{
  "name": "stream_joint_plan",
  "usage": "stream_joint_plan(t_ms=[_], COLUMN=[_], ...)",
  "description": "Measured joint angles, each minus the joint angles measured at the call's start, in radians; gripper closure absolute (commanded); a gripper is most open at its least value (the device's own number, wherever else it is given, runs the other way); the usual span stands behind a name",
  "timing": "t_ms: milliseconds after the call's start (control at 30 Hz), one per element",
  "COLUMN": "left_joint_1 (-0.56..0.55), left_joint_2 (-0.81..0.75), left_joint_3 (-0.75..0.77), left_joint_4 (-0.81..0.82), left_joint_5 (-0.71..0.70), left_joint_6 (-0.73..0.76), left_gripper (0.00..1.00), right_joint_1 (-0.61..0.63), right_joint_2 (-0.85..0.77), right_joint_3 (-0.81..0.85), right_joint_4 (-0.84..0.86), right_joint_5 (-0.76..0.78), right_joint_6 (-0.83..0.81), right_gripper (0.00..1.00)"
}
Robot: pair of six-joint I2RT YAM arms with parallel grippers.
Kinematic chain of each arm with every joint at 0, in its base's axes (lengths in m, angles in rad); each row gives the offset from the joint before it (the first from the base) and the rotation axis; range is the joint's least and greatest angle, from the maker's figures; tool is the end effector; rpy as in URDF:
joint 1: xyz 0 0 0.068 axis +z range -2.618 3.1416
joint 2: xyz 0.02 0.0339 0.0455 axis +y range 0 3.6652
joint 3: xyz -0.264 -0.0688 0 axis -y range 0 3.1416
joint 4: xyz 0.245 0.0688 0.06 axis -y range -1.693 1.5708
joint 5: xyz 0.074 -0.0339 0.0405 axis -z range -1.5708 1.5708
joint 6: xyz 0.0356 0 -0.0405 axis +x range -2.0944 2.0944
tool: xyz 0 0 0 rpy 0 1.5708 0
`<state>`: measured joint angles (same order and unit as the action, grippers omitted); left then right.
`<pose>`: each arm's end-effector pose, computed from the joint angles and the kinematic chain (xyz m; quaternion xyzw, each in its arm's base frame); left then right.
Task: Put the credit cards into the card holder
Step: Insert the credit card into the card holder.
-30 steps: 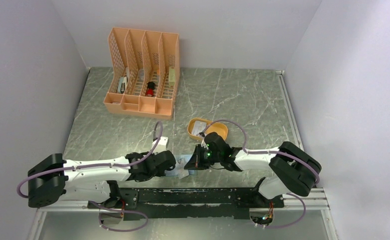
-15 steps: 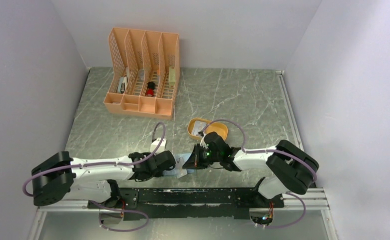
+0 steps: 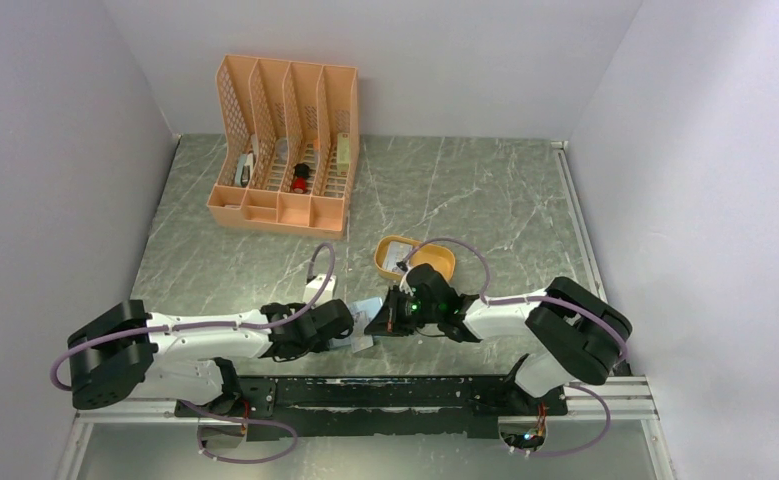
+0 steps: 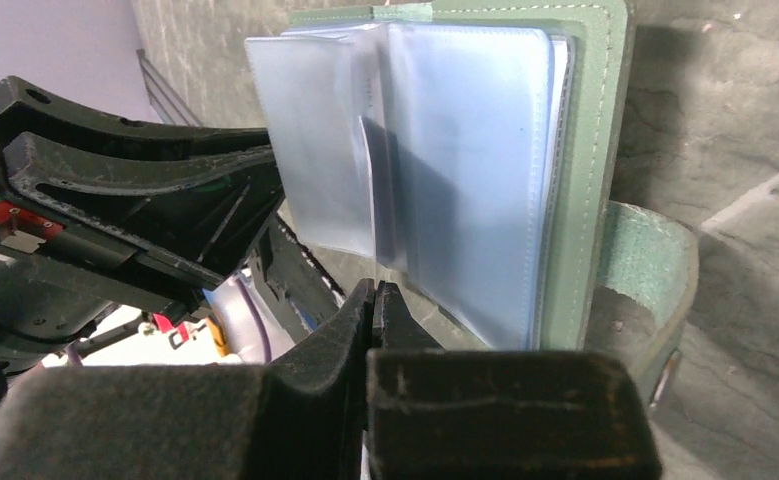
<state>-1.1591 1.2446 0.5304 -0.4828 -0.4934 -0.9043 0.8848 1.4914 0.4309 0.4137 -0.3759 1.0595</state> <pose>0.0948 -0.1750 0.1504 0.0761 0.9509 -0.0314 0.2984 0.1524 0.2068 0.1276 -0.0062 0.8833 0.4560 0.1086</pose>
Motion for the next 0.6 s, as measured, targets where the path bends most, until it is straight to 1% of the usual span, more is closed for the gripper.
stream_joint_plan(t_ms=[300, 600], left_joint_1=[0.002, 0.009], left_joint_2=[-0.002, -0.017], left_joint_3=[0.003, 0.029], left_joint_4=[-0.007, -0.044], left_joint_5=[-0.004, -0.005], left_joint_6=[-0.002, -0.001], left_gripper=[0.78, 0.77], right_joint_1=[0.000, 0.000], right_joint_2=[-0.004, -0.046], right_joint_3=[0.003, 0.019], right_joint_4=[-0.035, -0.106], right_joint_5=[0.028, 0.045], right_joint_6=[-0.051, -0.108], right_gripper=[1.00, 1.00])
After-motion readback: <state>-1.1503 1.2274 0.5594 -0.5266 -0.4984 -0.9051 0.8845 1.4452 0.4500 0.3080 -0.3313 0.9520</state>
